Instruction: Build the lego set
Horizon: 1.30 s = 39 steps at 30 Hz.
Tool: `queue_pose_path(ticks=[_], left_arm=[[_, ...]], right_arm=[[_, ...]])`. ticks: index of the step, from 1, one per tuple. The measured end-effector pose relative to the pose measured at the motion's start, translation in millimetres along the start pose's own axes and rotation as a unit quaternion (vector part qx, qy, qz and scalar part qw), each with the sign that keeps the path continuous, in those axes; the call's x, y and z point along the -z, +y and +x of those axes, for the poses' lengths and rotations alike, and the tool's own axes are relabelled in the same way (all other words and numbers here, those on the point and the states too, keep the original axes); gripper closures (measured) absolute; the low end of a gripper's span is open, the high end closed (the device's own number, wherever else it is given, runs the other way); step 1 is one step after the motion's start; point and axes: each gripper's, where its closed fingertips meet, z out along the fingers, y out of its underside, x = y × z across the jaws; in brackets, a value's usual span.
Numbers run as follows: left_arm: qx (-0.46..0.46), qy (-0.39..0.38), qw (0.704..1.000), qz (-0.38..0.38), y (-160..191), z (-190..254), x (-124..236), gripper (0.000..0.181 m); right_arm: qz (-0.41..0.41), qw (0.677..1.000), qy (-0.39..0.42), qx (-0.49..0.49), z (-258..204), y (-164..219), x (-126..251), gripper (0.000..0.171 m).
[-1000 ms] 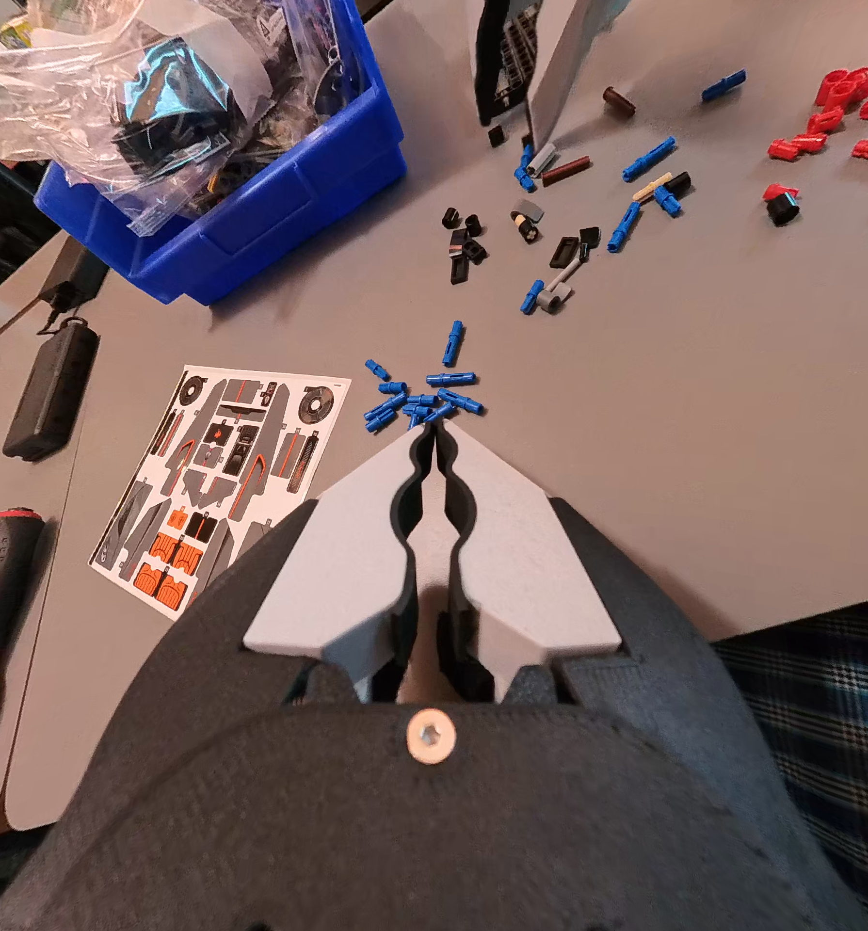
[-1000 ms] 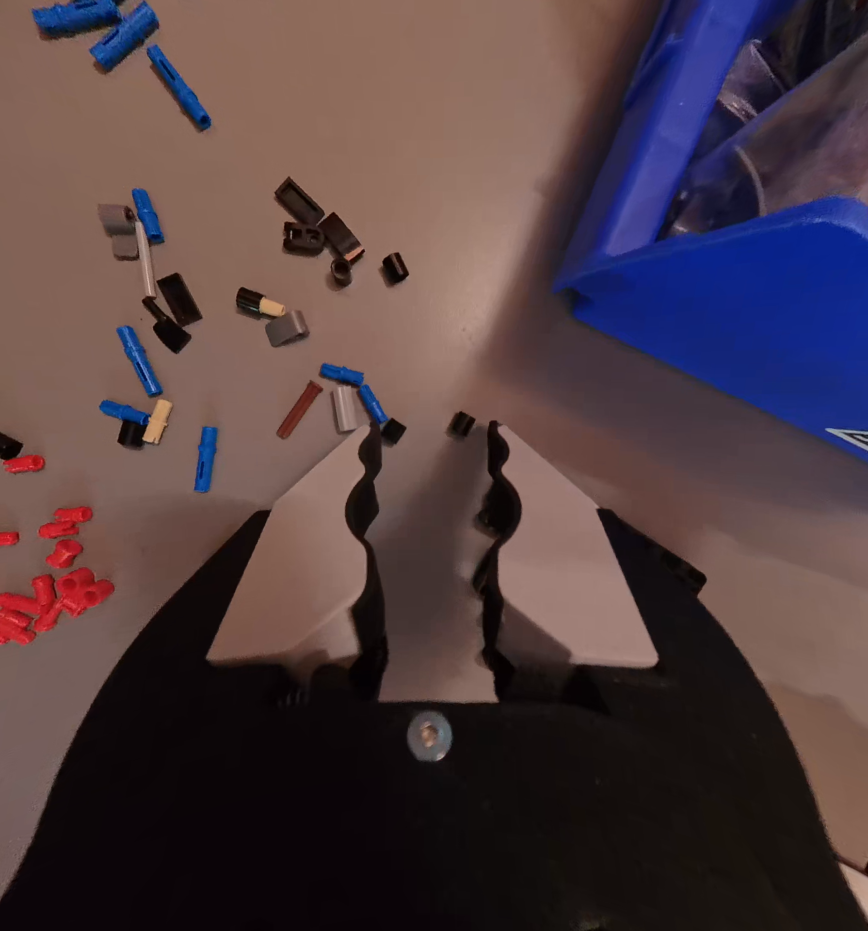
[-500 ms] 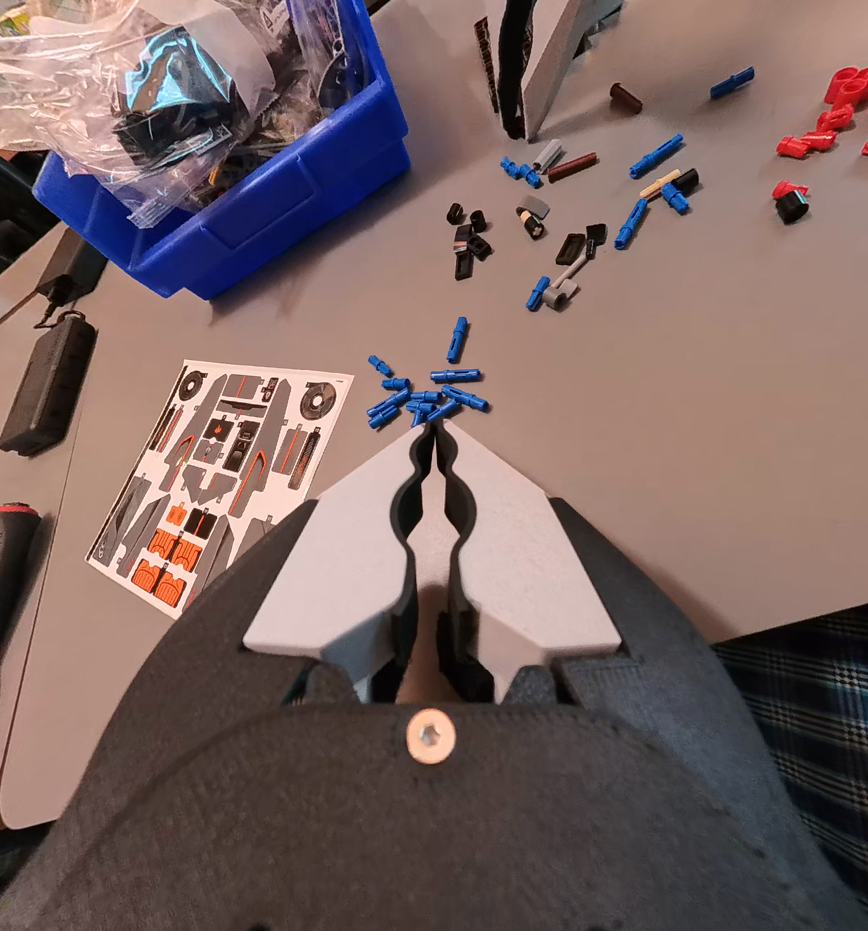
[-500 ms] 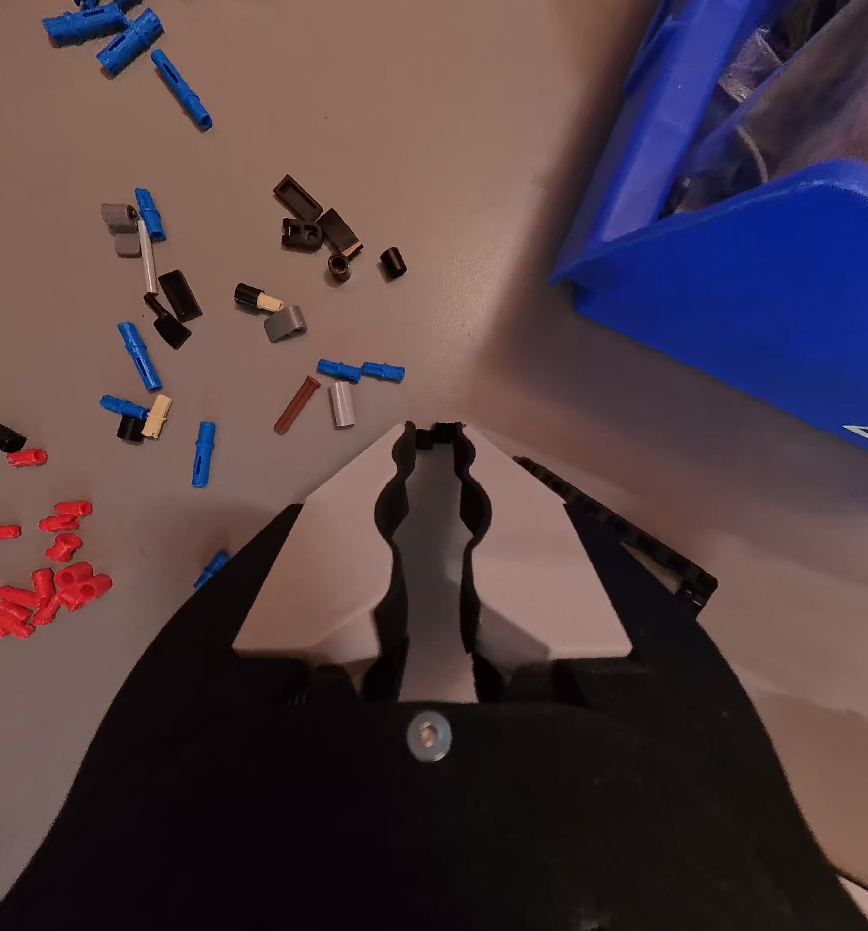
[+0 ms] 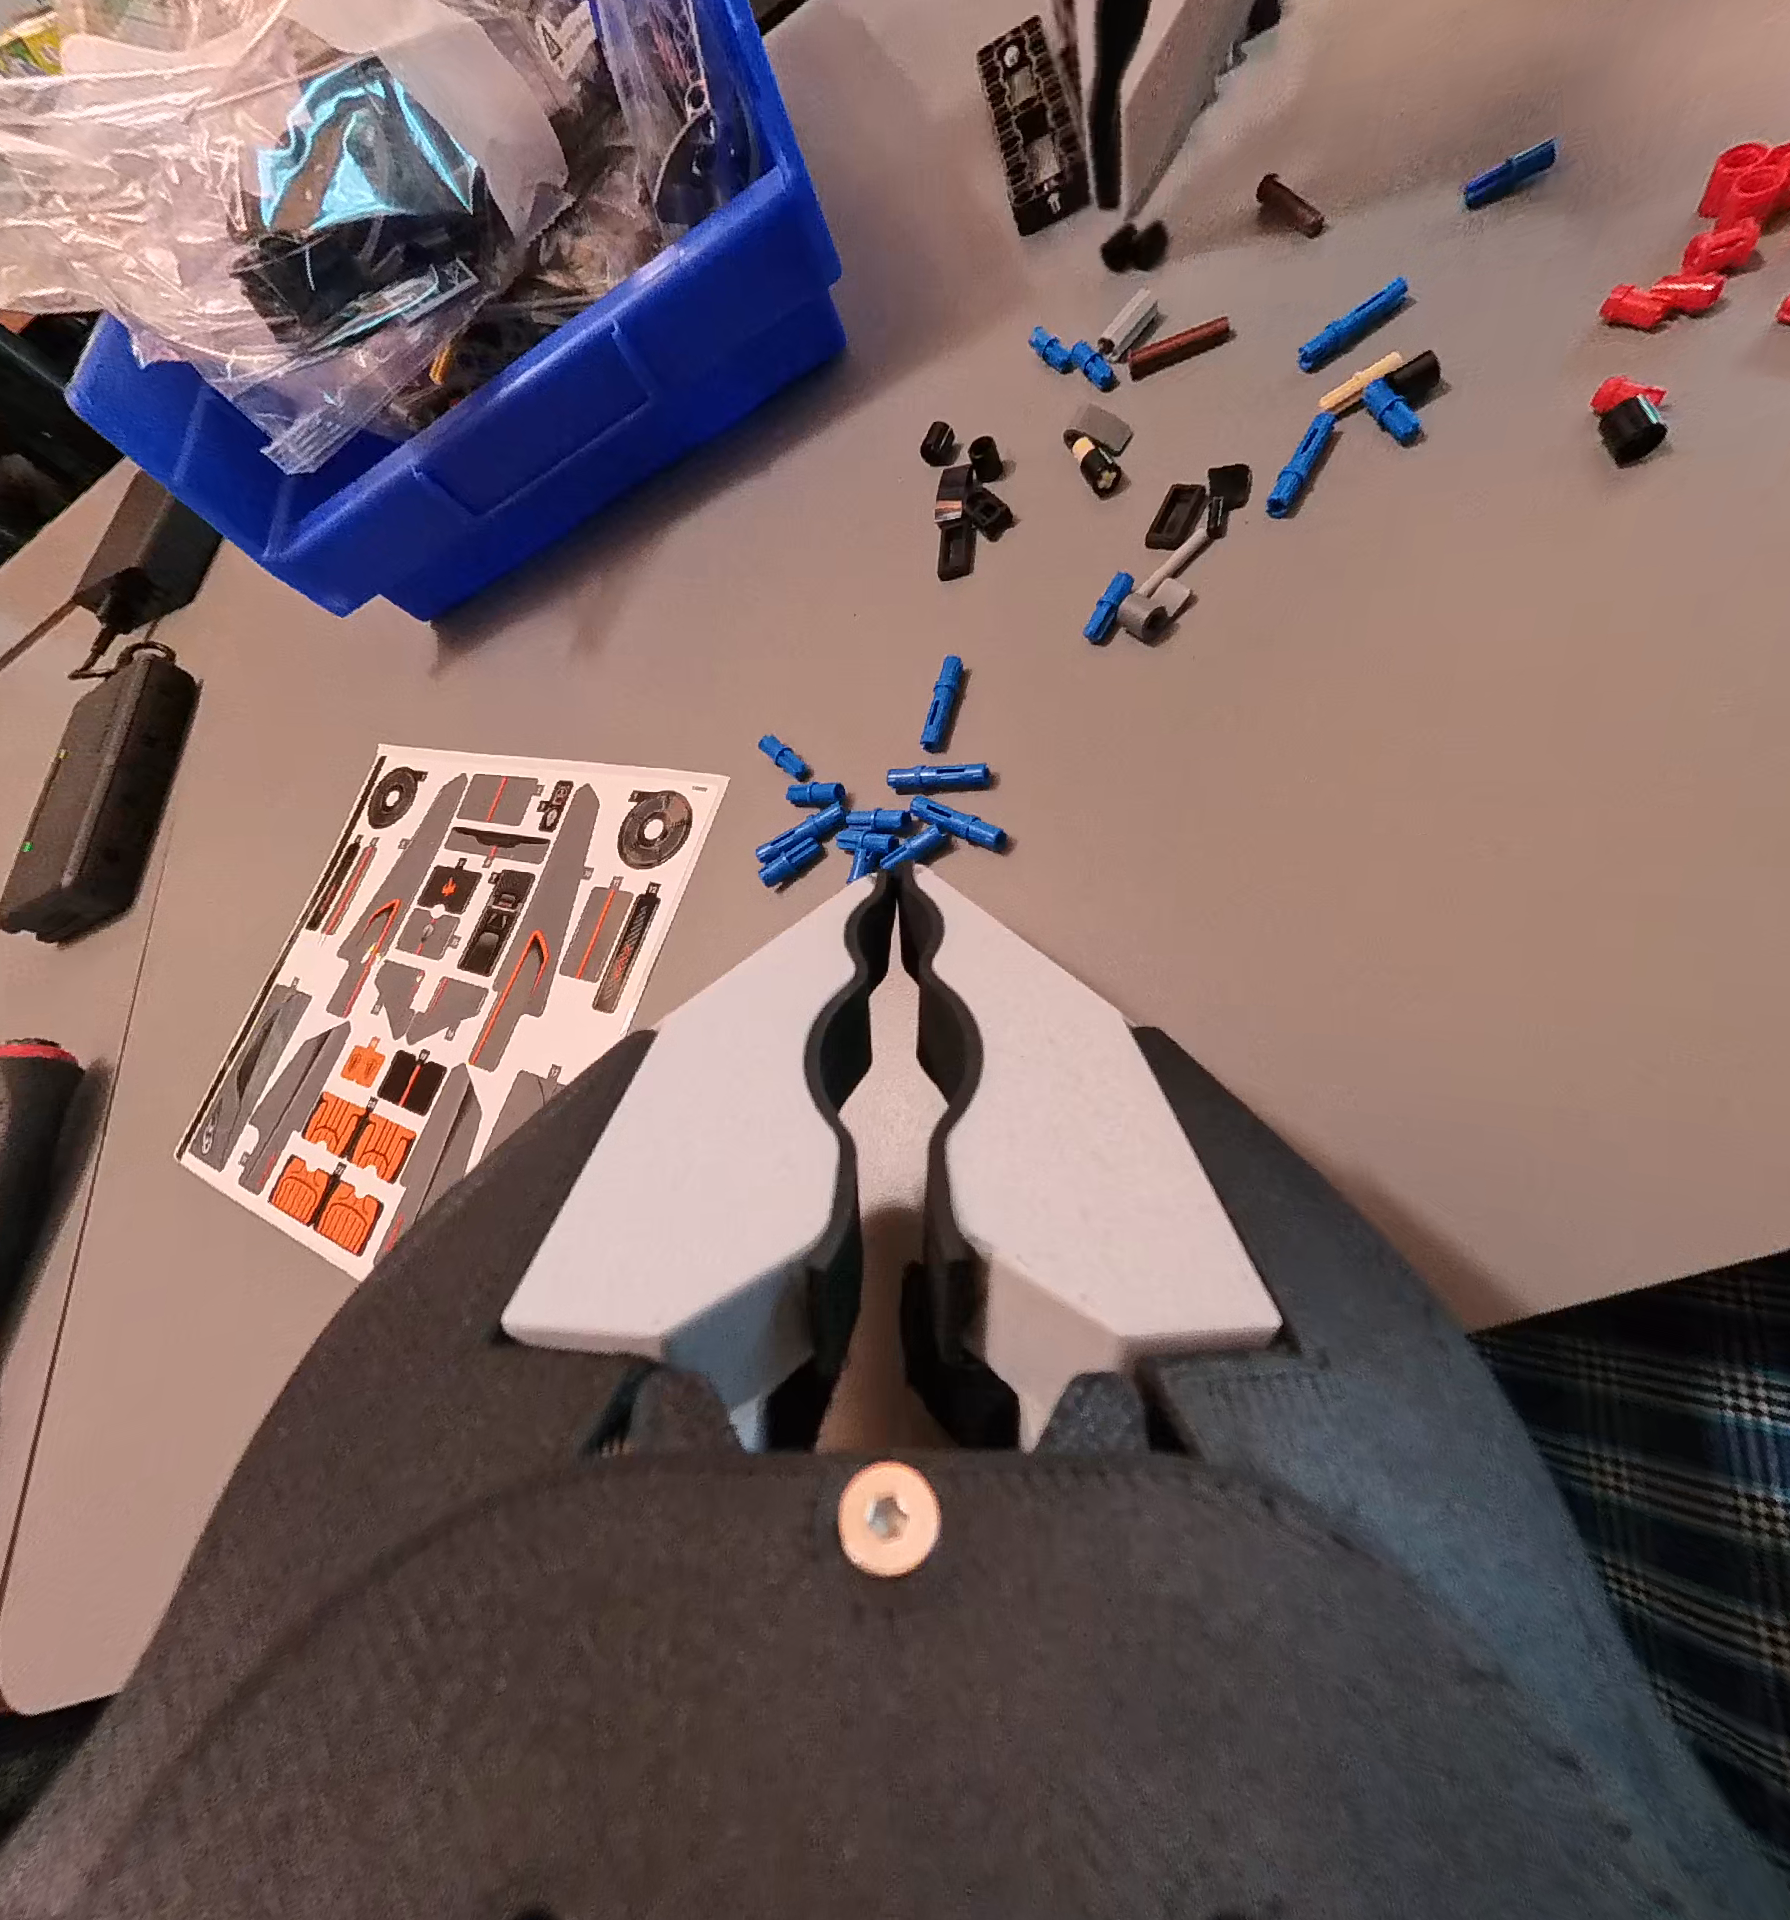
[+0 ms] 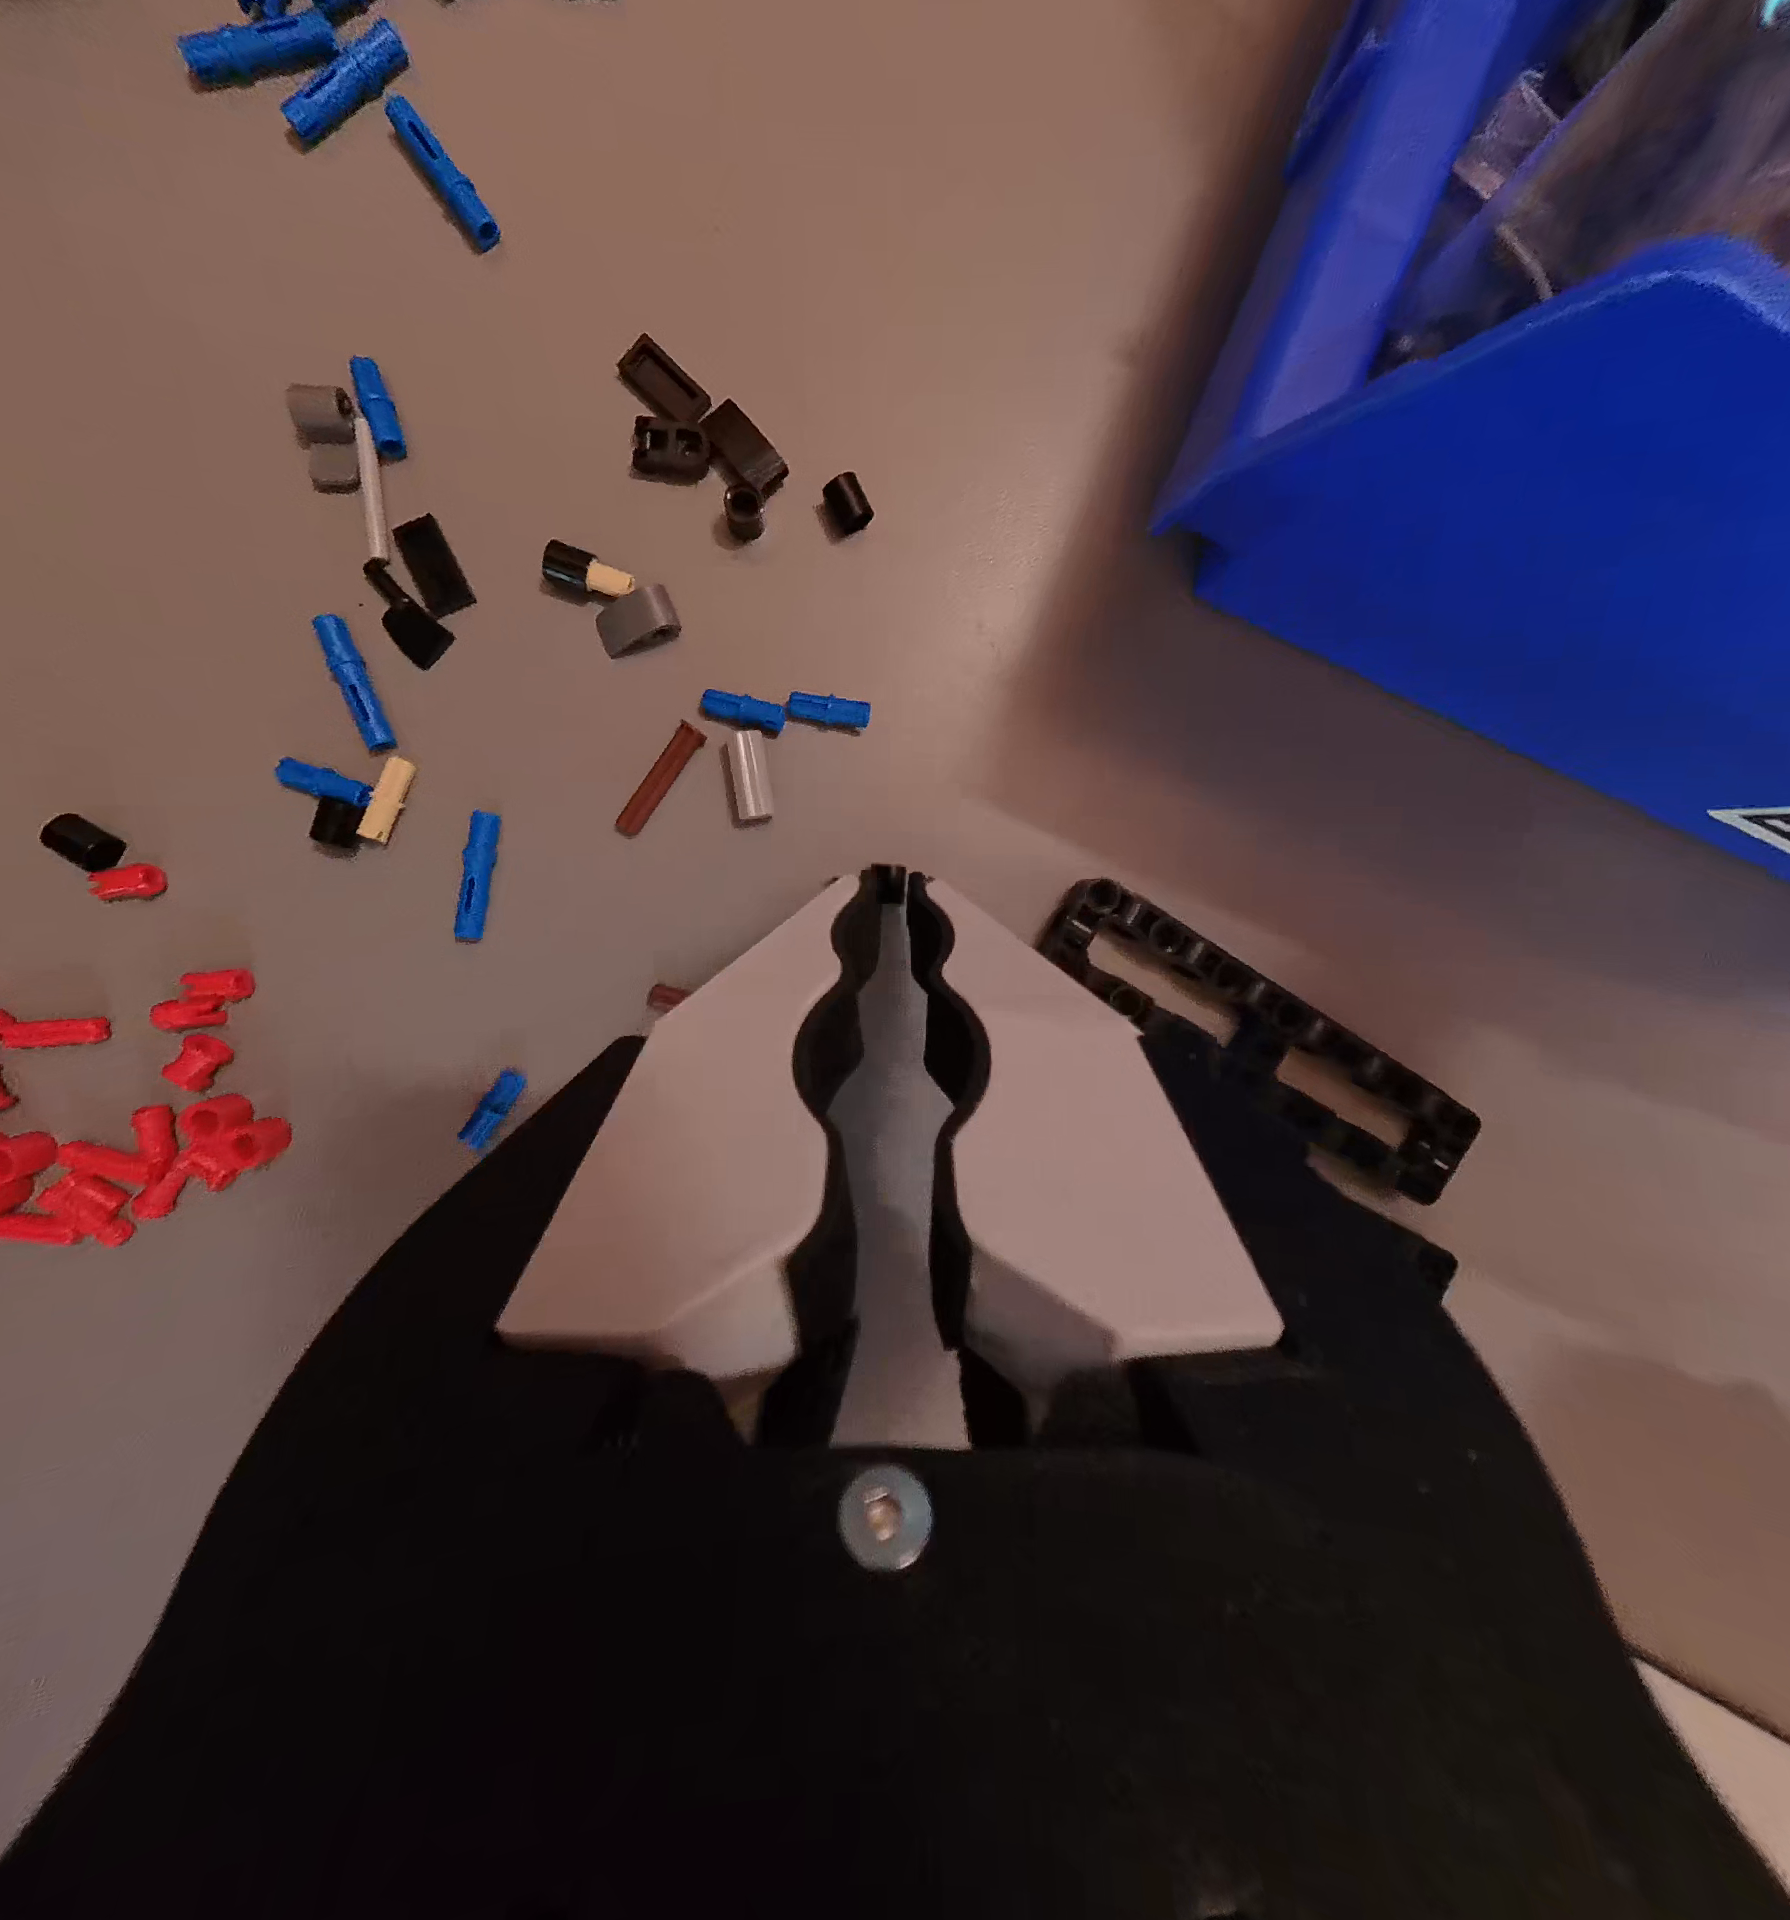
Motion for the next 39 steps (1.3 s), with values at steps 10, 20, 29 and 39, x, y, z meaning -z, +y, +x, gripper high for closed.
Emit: queue_pose_path(ticks=[10,20,29,39], left_arm=[[-0.003,0.001,1.0,0.001,-2,2,1,0.181],[-0.004,0.001,1.0,0.001,-2,2,1,0.181],[-0.004,0.001,1.0,0.001,-1,2,1,0.181],[-0.005,0.002,1.0,0.001,-2,3,1,0.181]], right_arm=[[0.004,1.0,-0.009,-0.025,-15,4,8,0.151],[-0.007,1.0,-0.017,-0.008,-25,2,-6,0.157],[-0.005,1.0,-0.021,-0.005,-27,1,-6,0.16],[0.011,1.0,-0.024,-0.011,-29,-3,1,0.171]])
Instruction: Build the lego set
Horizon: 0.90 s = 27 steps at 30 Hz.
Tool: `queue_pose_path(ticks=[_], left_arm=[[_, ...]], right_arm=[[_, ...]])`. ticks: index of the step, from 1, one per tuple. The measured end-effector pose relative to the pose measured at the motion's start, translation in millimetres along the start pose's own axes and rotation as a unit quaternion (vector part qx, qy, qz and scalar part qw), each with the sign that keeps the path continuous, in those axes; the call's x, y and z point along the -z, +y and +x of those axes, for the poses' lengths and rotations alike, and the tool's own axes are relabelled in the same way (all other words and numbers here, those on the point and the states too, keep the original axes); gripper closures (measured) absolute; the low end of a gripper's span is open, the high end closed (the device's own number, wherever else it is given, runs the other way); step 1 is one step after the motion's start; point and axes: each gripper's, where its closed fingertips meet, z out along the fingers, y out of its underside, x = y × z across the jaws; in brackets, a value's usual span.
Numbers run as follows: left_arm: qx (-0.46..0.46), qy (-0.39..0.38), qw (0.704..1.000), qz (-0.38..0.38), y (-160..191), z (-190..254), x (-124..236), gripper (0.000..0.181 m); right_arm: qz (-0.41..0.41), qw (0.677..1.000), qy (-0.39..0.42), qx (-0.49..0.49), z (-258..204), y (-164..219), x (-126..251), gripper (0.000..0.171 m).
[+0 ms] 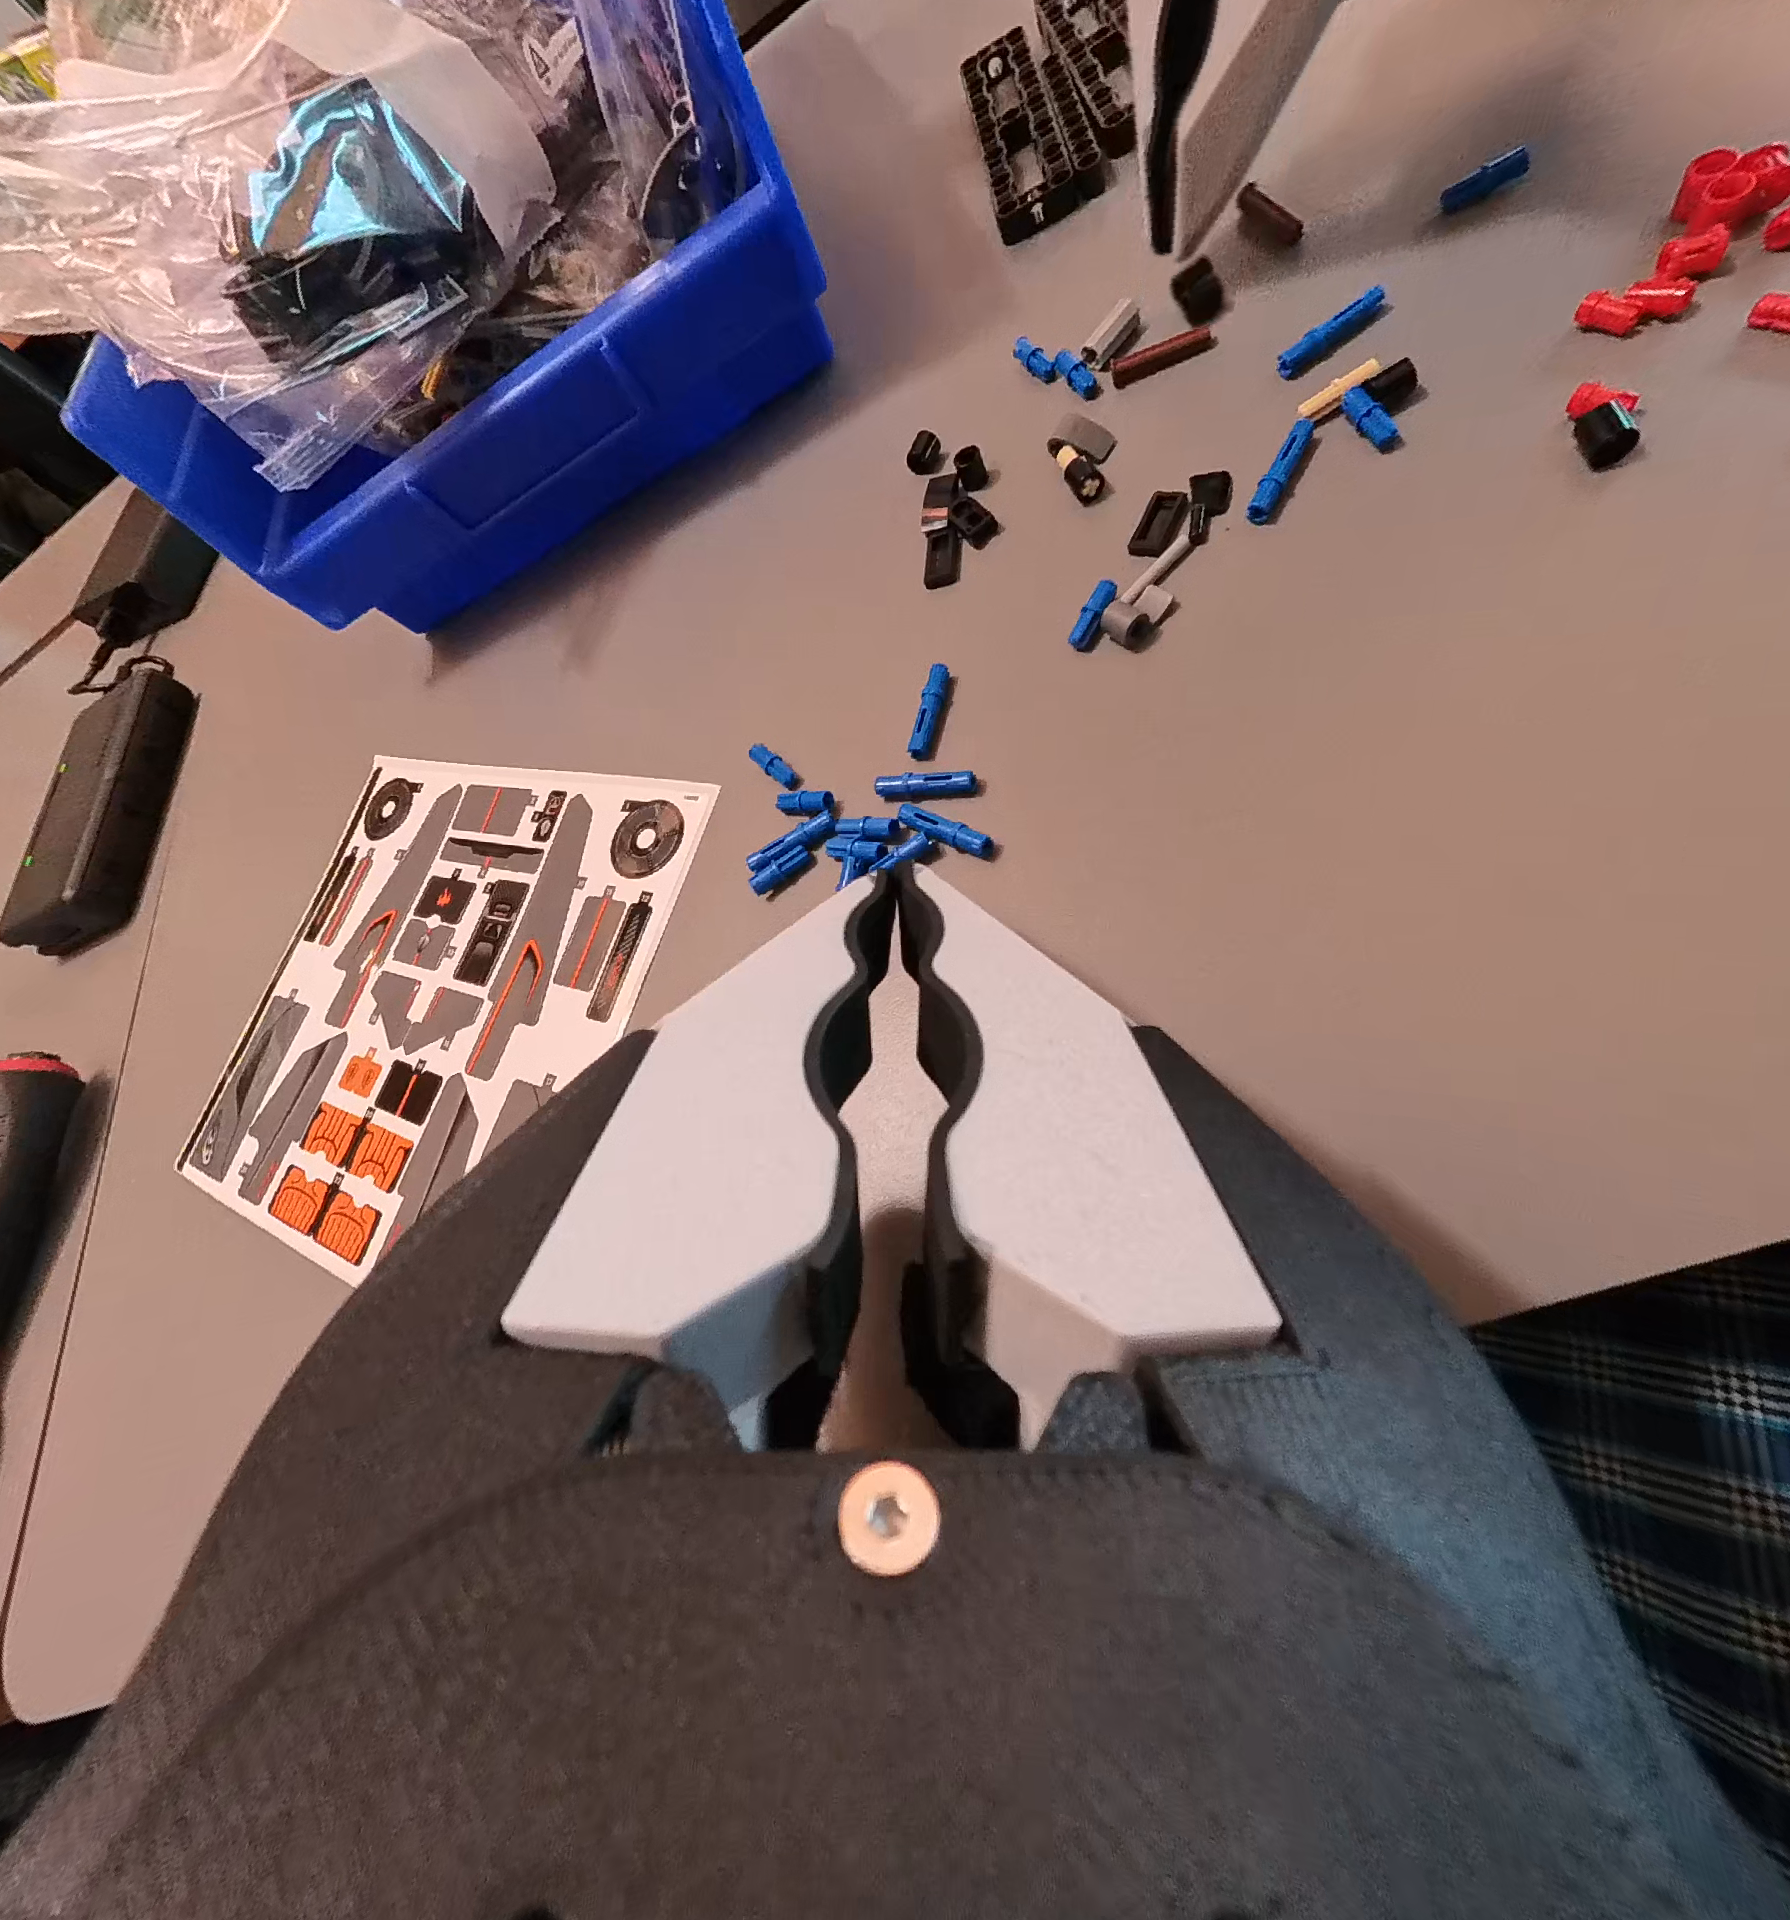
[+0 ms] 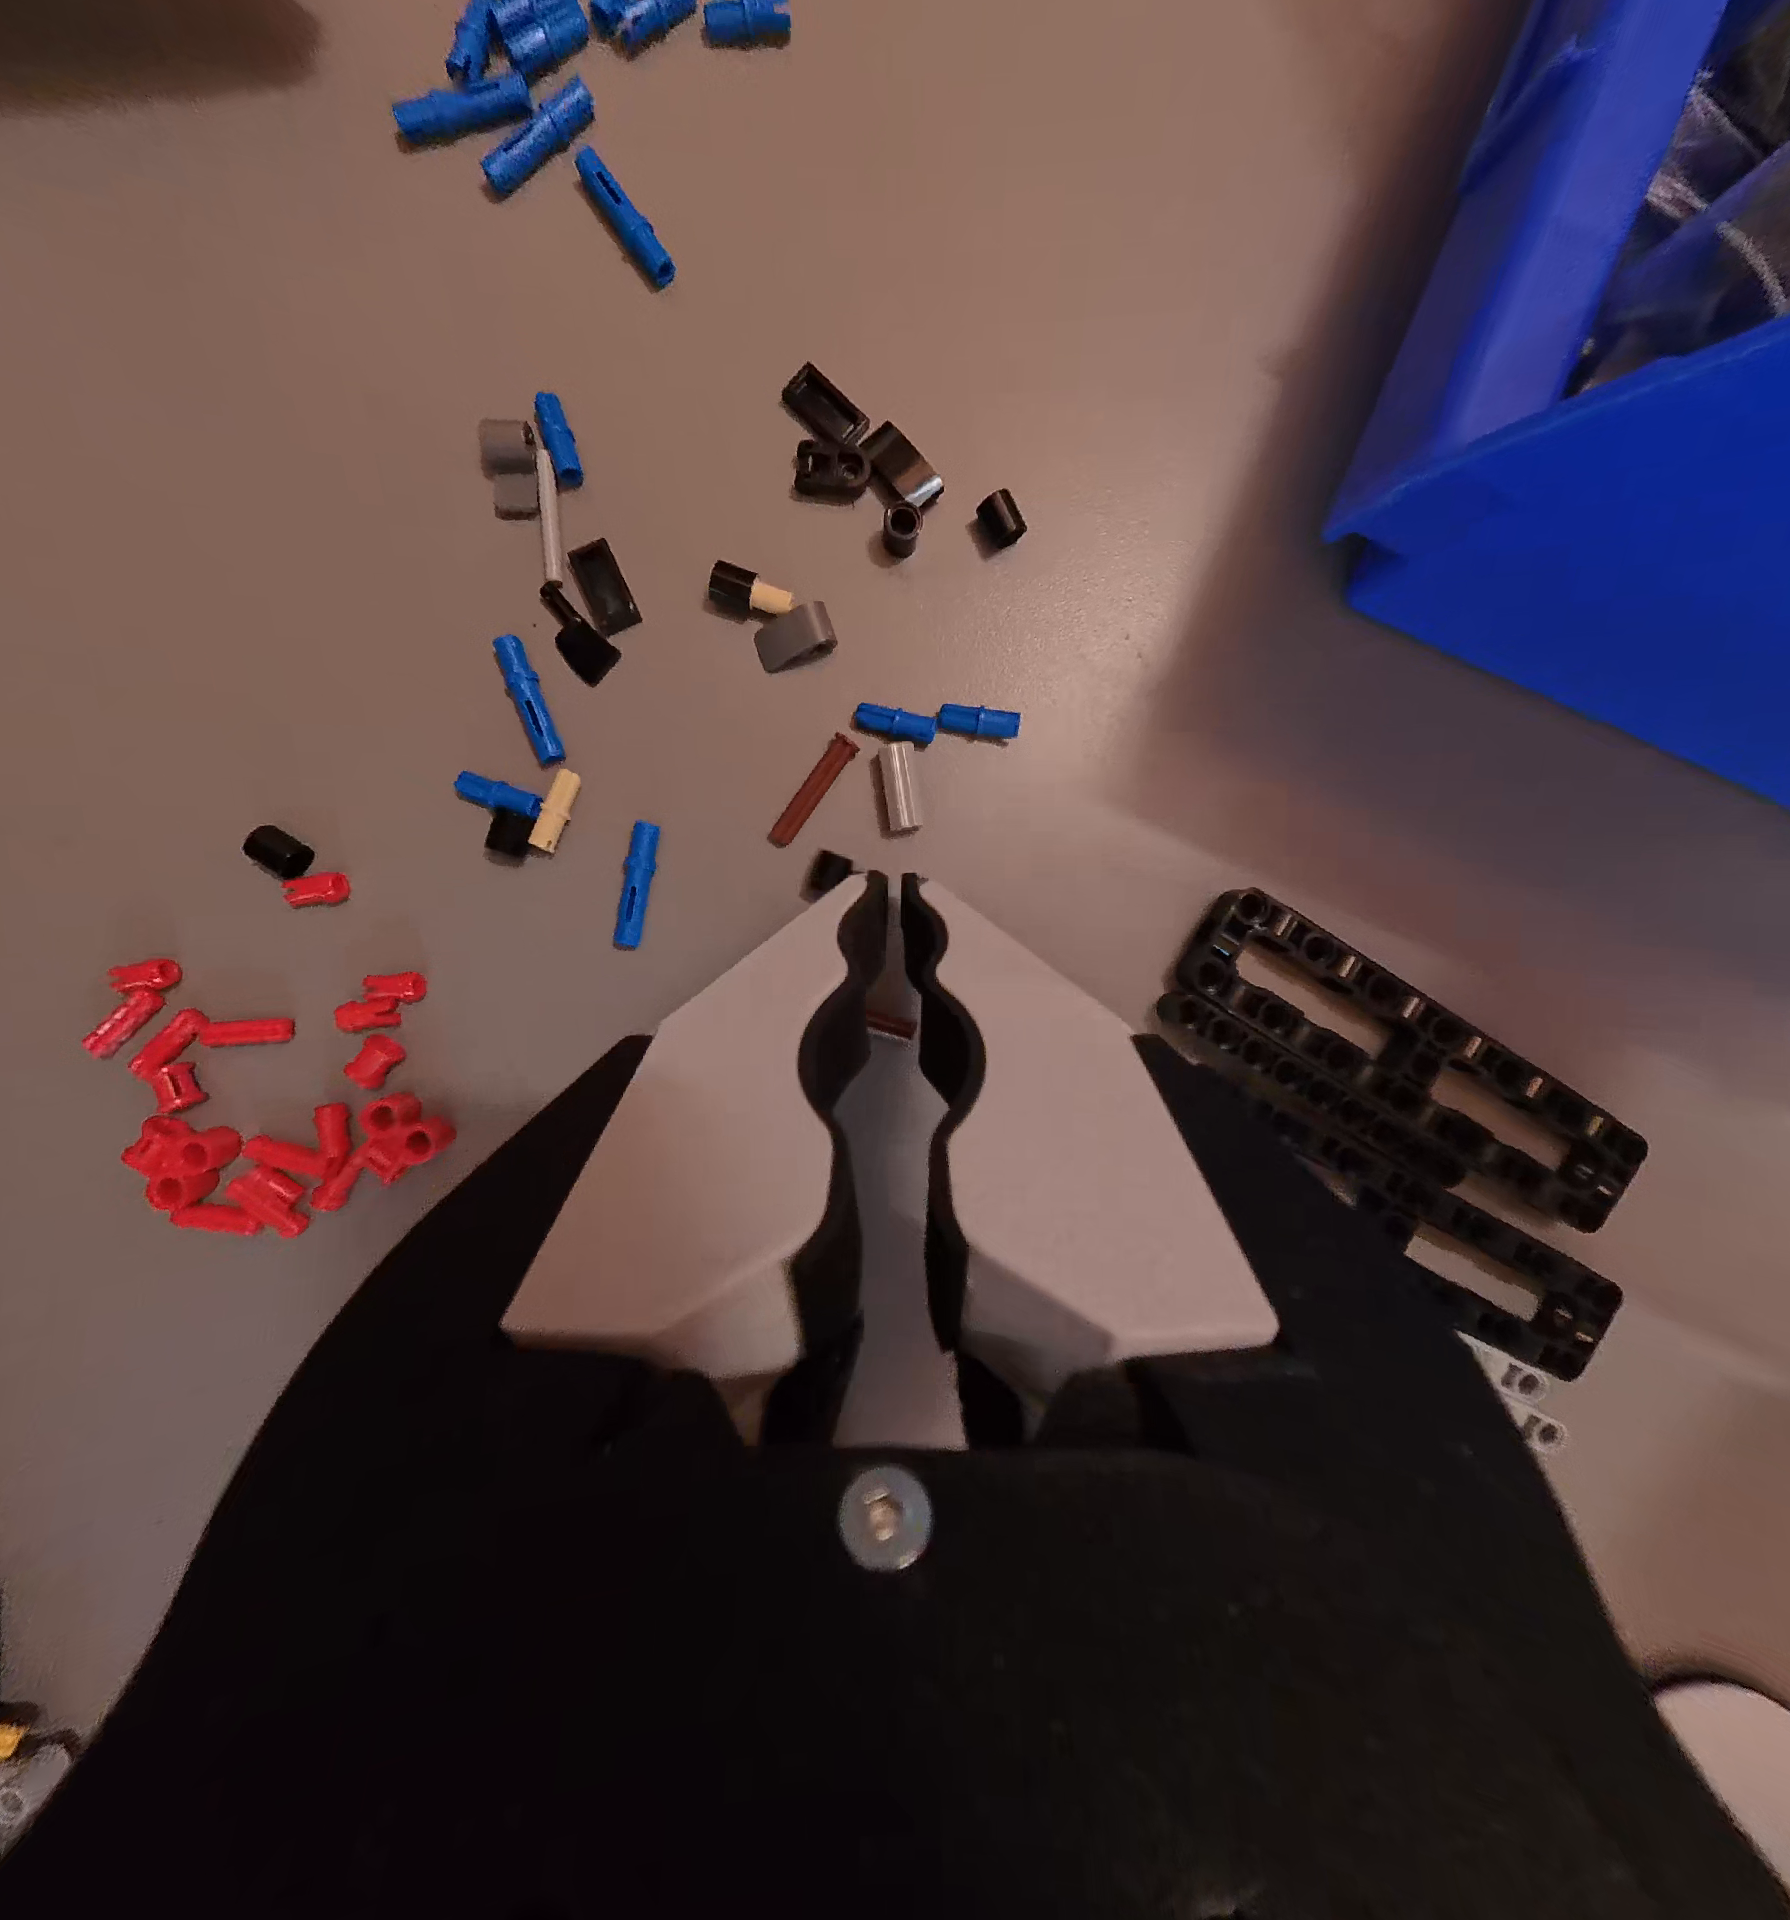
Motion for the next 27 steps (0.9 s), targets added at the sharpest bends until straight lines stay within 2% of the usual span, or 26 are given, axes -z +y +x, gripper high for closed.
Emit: queue_pose_path(ticks=[9,17,20,23,27], left_arm=[[-0.002,0.0,1.0,0.0,-1,0,0,0.181],[-0.011,0.001,1.0,0.003,-3,3,1,0.181],[-0.012,0.001,1.0,0.003,-3,3,1,0.181],[-0.013,0.004,1.0,0.003,-3,4,0,0.181],[-0.008,0.003,1.0,0.021,-15,5,0,0.181]], right_arm=[[0.0,1.0,-0.016,0.024,-10,0,6,0.157],[-0.032,0.986,-0.073,0.15,-14,-3,0,0.15],[-0.05,0.979,-0.091,0.174,-12,1,-5,0.155],[-0.057,0.975,-0.104,0.19,-16,2,-8,0.167],[-0.058,0.974,-0.106,0.19,-16,4,-6,0.171]])
